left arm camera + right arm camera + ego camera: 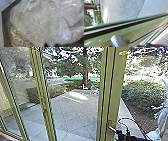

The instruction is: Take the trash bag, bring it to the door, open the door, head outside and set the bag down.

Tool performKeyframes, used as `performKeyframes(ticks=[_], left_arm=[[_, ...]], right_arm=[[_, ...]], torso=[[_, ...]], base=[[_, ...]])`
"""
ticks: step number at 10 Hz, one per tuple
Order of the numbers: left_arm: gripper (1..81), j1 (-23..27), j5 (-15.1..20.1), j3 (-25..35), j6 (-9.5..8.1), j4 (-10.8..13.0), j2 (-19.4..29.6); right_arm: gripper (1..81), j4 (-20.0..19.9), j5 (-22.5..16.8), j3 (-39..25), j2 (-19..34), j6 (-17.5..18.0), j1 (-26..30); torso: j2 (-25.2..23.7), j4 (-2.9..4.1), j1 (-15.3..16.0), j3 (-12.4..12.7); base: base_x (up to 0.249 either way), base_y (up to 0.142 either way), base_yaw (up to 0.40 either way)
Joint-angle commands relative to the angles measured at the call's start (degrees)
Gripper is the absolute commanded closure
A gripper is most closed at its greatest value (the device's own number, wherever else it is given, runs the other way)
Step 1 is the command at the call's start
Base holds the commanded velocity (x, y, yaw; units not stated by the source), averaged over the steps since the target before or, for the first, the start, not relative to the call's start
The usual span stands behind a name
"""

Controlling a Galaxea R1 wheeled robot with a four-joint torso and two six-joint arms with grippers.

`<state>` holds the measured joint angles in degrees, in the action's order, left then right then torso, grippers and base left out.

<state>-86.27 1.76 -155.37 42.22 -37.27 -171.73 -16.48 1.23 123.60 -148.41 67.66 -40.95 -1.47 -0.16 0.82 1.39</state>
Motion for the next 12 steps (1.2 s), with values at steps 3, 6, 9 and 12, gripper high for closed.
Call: performKeyframes(ticks=[3, 6, 9, 12], left_arm=[[81.1, 2.9, 4.05, -0.02, 0.32, -0.53, -0.02], [81.1, 2.73, 3.96, -0.02, 0.32, -0.7, -0.02], [81.1, 2.73, 3.96, -0.02, 0.32, -0.7, -0.11], [81.1, 2.64, 4.57, -0.02, 0.32, -0.61, -0.02]], right_arm=[[1.0, 4.53, -20.39, -4.61, -2.88, -3.67, -0.85], [1.0, 4.44, -20.57, -4.78, -2.18, -3.59, 0.38], [1.0, 3.83, -20.48, -4.88, 0.1, -3.5, 3.97], [1.0, 3.65, -21.09, -4.61, 0.02, -3.41, 7.67]], torso=[[0.0, 0.0, 0.0, -4.56], [-0.05, 0.0, -0.05, -10.61], [-0.13, -0.07, -0.13, -9.13], [-0.15, -0.07, -0.2, -9.61]], base=[[0.0, 0.0, 0.0], [0.0, 0.0, 0.0], [0.0, 0.0, 0.0], [0.0, 0.0, 0.0]])
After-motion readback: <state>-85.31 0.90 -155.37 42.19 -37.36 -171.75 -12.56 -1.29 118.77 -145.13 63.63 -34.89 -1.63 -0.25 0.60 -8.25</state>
